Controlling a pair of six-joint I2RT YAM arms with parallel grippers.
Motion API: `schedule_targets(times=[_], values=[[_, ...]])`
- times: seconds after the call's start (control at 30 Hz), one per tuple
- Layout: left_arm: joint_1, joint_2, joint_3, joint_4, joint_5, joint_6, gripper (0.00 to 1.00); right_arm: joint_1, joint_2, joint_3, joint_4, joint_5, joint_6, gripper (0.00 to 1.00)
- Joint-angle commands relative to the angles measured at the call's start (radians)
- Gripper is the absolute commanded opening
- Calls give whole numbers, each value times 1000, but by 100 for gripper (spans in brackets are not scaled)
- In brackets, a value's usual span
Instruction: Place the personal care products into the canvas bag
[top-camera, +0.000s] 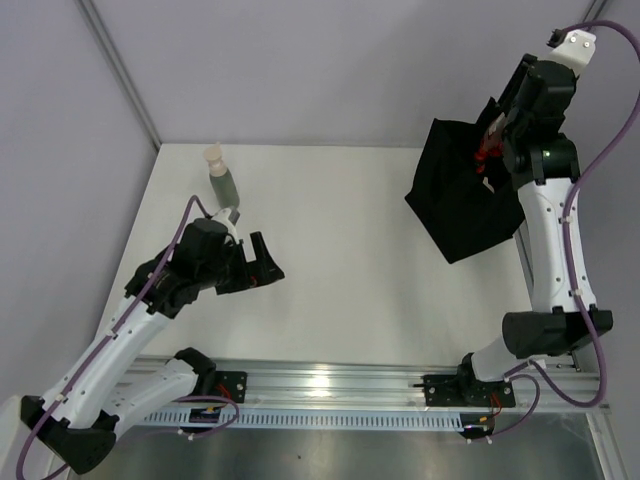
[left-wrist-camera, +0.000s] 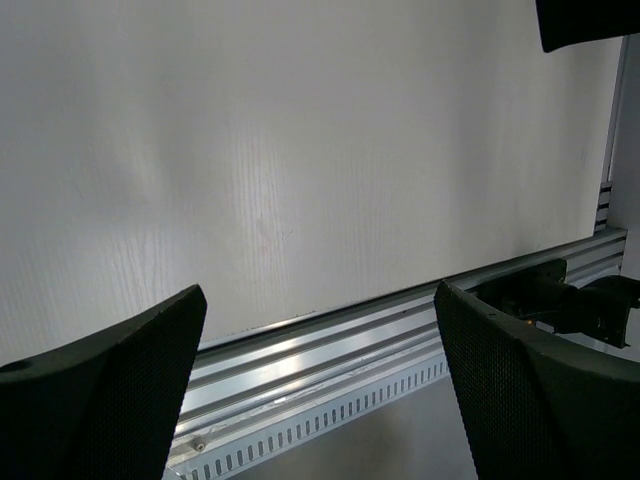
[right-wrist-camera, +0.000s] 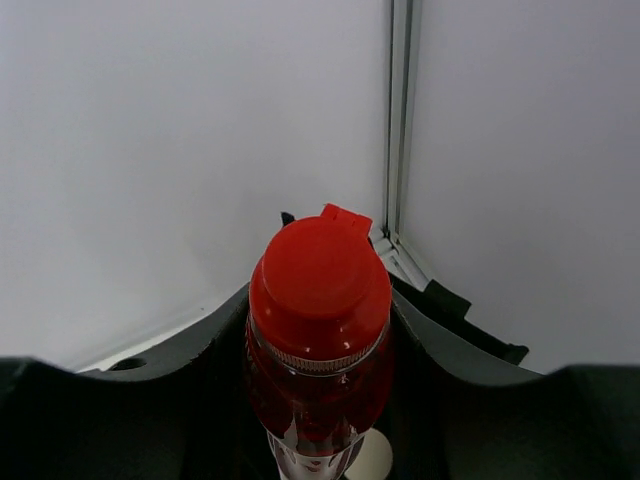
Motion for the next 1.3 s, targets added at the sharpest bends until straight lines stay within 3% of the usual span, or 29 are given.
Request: schedule_targets(times=[0.0, 0.33, 0.9, 1.27], values=[[6, -19, 17, 17, 27, 13, 99, -64, 39, 50, 202, -119, 18, 0], [7, -8, 13, 3, -18, -15, 99, -202, 181, 21, 219, -230, -77, 0], [10, 62, 56, 18, -16, -39, 99, -249, 64, -355, 308, -242, -107, 0], [10, 67, 45, 26, -10, -56, 99, -267, 122, -410, 260, -308, -43, 4]])
